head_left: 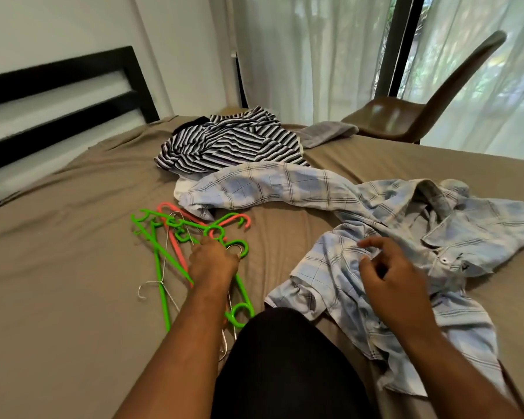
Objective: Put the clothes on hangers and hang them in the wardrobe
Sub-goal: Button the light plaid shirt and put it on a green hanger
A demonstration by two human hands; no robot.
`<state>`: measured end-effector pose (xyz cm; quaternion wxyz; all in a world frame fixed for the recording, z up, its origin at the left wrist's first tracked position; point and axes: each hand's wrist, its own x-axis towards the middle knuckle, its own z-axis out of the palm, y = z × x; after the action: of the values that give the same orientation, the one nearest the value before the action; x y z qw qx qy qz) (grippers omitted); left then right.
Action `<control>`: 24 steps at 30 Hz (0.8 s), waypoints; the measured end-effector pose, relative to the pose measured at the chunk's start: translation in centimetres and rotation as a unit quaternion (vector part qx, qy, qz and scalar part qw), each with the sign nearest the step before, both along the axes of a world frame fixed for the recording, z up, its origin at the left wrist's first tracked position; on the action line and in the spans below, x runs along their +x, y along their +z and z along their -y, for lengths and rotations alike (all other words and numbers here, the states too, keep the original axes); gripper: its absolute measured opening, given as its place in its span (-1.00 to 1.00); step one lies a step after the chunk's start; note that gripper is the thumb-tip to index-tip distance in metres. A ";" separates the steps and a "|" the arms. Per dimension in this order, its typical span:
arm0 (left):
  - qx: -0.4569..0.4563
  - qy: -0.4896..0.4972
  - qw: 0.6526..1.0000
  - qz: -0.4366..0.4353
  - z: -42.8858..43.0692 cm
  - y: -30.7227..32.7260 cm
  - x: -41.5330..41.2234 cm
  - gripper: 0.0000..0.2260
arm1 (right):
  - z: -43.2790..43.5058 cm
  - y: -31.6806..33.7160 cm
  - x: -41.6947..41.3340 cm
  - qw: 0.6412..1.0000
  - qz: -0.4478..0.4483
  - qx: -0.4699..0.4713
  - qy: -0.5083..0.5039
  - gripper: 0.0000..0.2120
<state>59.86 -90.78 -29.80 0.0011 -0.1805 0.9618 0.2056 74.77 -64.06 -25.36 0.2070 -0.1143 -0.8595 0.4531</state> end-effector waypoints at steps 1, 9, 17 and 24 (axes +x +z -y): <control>0.004 0.002 1.000 -0.007 0.1 -0.2 0.3 -0.50 | 0.2 0.1 0.1 1.000 0.001 0.002 0.006 -0.81; 0.095 0.052 0.990 -0.088 1.3 1.0 1.5 -0.81 | -0.8 0.9 1.0 1.000 -0.007 0.023 -0.003 -0.83; 0.331 0.031 0.890 -0.312 -3.6 7.9 4.8 -0.86 | -0.4 1.6 1.3 1.000 -0.011 0.000 0.015 -0.84; 0.346 -0.209 0.867 -0.292 -15.2 11.4 8.9 -0.82 | -1.7 3.0 1.4 0.941 0.013 -0.331 0.065 -0.78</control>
<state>68.77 -75.57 -18.38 -0.1746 0.1051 0.8007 0.5633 76.13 -62.34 -22.39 0.1161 -0.1258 -0.6693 0.7230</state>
